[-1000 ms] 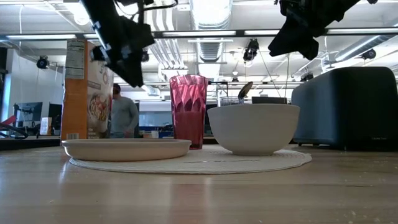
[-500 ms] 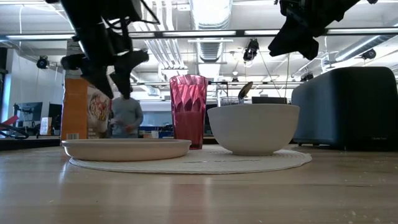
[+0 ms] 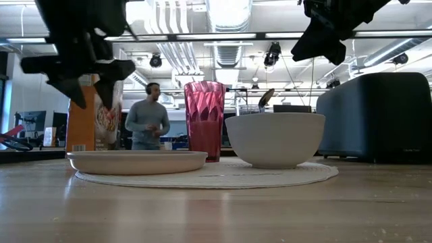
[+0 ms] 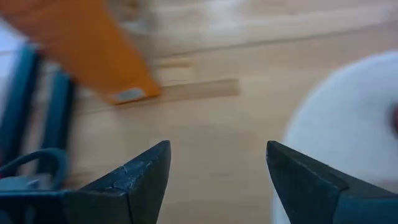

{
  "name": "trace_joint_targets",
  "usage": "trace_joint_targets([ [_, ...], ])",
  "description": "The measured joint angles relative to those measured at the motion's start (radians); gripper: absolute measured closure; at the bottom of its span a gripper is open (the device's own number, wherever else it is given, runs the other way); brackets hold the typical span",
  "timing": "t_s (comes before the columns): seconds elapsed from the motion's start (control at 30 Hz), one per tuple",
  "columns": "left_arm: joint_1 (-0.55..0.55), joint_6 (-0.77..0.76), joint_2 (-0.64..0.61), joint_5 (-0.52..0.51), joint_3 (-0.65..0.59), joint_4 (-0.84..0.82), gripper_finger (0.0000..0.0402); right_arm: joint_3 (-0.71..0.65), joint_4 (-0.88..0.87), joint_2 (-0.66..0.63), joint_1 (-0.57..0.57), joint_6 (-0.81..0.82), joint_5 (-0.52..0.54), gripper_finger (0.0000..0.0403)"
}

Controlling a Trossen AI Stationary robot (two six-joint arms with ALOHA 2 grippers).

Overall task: Arrange a breakfast setting
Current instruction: Pour the cereal from the cereal box into the white bowl

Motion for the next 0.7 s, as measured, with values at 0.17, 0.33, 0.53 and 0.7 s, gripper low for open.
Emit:
trace_joint_targets([
  [0.17, -0.019, -0.181, 0.02, 0.0, 0.0, -0.141, 0.0148, 0.0, 0.0, 0.0, 0.0, 0.0, 0.0, 0.0321],
  [0.33, -0.02, -0.321, 0.056, -0.001, 0.0, -0.239, 0.0135, 0.0, 0.0, 0.0, 0.0, 0.0, 0.0, 0.0321],
  [0.53, -0.019, -0.433, 0.102, -0.001, -0.001, -0.357, 0.01, 0.0, 0.0, 0.0, 0.0, 0.0, 0.0, 0.0321],
  [0.7, 0.011, -0.44, 0.104, -0.031, -0.06, -0.343, 0.0078, 0.0, 0.0, 0.0, 0.0, 0.0, 0.0, 0.0321],
])
